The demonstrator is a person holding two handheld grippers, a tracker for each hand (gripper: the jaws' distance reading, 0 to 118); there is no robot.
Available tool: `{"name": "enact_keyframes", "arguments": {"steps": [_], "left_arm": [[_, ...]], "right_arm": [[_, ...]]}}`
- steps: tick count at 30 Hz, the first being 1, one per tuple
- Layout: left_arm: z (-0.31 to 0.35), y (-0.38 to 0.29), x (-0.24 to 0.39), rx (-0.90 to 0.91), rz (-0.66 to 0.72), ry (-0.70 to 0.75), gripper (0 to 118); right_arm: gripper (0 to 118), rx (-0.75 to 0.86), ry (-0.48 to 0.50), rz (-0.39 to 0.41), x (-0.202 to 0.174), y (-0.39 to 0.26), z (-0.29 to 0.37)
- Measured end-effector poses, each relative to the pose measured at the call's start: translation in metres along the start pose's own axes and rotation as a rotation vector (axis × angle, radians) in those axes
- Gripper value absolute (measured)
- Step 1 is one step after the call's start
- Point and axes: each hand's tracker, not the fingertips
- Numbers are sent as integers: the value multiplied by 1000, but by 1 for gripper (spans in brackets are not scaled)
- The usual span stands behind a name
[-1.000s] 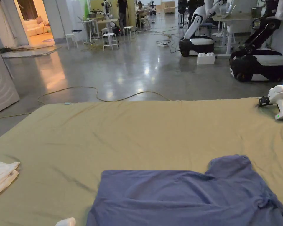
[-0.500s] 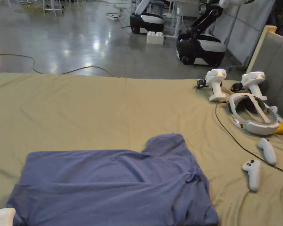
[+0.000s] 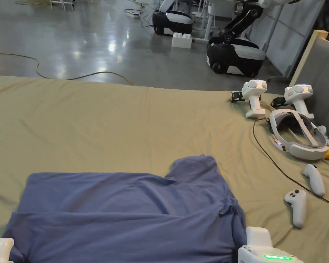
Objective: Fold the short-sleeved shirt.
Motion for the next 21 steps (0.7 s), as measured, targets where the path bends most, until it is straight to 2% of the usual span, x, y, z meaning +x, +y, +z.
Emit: {"name": "enact_keyframes", "arguments": {"steps": [1,4,6,7,8,10,15,17,21], "left_arm": [[1,0,0,2,-10,-1,16],[13,9,-7,-3,13,-31,12],[35,-1,-16,152,2,-51,11],[44,-4,-17,151,-7,-48,11],[52,-5,-21,126,-1,-71,11],[67,-18,-28,121,24,-108,11],[97,-59,-40,78,11,-120,11],[104,-71,-45,50,2,-124,11],[121,-77,-37,56,7,-126,11]], "right_arm": [[8,20,1,25,-11,1,8],[8,-18,-17,111,-13,4,10],[8,-5,-28,95,-4,7,25],[8,-11,-25,81,1,8,36],[8,48,-15,18,7,1,52],[8,30,-21,-3,10,-6,79],[8,-14,11,3,17,-59,116],[8,-60,30,47,15,-78,122],[8,-86,58,44,11,-81,129]]}}
